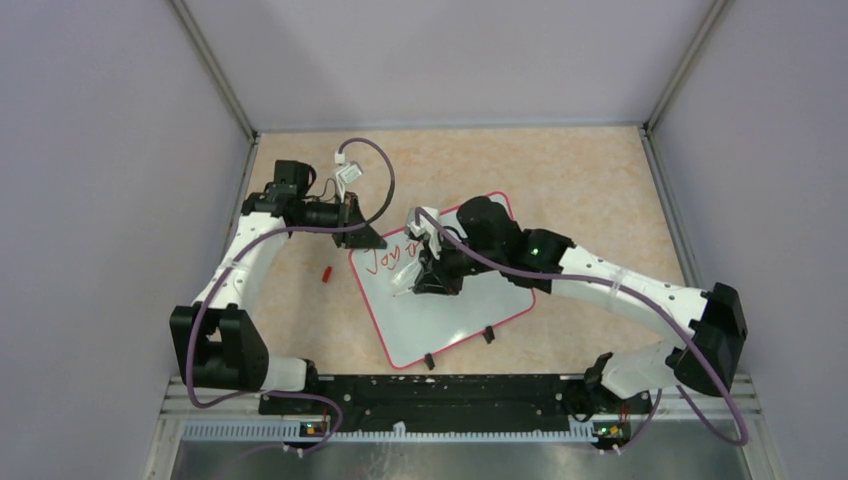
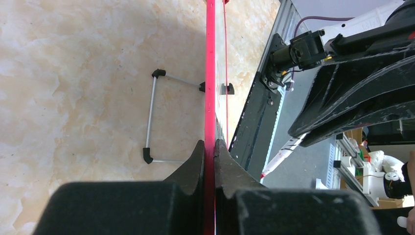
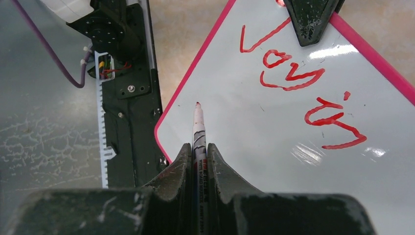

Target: Write a sentence on the whiteboard

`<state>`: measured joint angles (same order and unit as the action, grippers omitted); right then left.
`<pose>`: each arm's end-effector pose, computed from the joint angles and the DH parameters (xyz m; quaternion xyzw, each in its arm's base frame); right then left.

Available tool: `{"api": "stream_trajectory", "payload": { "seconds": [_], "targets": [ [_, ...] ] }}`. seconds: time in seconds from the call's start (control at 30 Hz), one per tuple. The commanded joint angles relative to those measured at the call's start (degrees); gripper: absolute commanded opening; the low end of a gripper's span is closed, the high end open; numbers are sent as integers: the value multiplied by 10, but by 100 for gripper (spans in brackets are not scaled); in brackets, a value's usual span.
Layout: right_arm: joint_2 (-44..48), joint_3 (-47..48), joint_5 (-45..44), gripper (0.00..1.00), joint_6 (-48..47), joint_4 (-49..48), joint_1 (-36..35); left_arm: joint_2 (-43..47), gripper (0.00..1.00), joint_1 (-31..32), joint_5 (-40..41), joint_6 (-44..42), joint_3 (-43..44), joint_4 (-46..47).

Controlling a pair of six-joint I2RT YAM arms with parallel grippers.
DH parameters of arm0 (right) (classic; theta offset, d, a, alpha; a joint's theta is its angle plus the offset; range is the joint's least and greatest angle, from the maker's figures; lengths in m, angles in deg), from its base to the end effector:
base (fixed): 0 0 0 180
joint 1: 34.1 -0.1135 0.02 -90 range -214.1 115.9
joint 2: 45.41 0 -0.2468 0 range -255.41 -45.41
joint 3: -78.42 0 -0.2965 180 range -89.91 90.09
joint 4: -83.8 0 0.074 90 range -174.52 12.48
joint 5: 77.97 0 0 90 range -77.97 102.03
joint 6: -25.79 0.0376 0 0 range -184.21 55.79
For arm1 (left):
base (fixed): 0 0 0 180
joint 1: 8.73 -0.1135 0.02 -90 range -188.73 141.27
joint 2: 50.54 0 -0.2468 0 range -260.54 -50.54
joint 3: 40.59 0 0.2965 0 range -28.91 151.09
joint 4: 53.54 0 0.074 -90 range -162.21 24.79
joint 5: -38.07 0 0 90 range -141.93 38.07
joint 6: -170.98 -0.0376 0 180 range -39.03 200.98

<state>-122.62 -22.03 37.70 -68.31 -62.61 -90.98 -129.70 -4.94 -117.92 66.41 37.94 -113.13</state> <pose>0.1797 0.3053 0.3103 -0.5250 0.6769 0.3860 0.3424 0.3115 -0.0551 0.2751 0.2675 0.7778 -0.5037 0.2640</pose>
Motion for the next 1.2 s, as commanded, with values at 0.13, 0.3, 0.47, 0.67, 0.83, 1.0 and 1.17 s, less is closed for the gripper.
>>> {"api": "stream_trajectory", "payload": {
  "seconds": [0.13,0.3,0.47,0.67,0.83,1.0,1.17],
  "targets": [
    [-33,33,-110,0,11,-33,-45,-1,0,0,47,6,-3,17],
    [-42,37,-124,0,19,-51,-57,-8,0,-1,50,7,-3,17],
    [-44,50,-157,0,-8,-48,-83,-20,0,-1,47,7,4,13],
    [-53,54,-190,0,-31,-45,-105,-25,0,-2,50,7,10,8],
    [-65,61,-222,0,-39,-45,-114,-22,0,-3,52,7,10,8],
    [-69,61,-226,0,-36,-47,-114,-21,0,-3,53,6,10,8],
    [-76,58,-233,0,-36,-53,-115,-18,0,-3,52,5,9,8]
  ]
}}
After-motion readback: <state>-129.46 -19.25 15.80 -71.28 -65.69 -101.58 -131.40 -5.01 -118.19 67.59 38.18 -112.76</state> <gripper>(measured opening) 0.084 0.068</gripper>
